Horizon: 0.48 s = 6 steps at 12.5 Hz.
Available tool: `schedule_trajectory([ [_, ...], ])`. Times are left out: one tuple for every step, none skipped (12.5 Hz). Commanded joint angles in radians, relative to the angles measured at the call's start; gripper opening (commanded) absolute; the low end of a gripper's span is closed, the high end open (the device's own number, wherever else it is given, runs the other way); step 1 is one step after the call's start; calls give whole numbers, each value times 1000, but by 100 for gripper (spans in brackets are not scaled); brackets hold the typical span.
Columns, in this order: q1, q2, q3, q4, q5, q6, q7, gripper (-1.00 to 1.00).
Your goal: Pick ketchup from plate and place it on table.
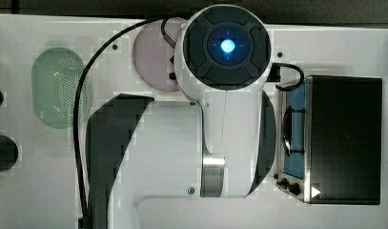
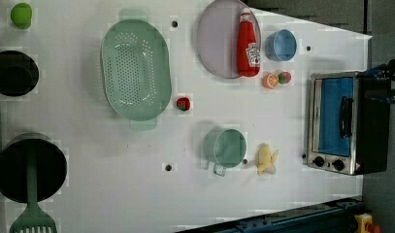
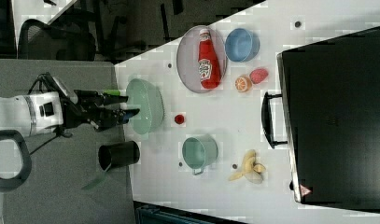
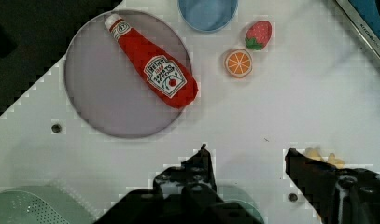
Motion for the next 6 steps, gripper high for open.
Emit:
schedule_trajectory([
  [-81,-186,57,-121,2,-122,30,57],
  [-82,-179,57,-121,2,-126,30,79],
  [-82,-175,54,-121,2,-126,30,99],
  [-82,-175,52,-121,2,-126,30,100],
  [-82,-176,52,-120,2,-125,30,100],
  [-82,-172,52,-120,2,-117,30,100],
])
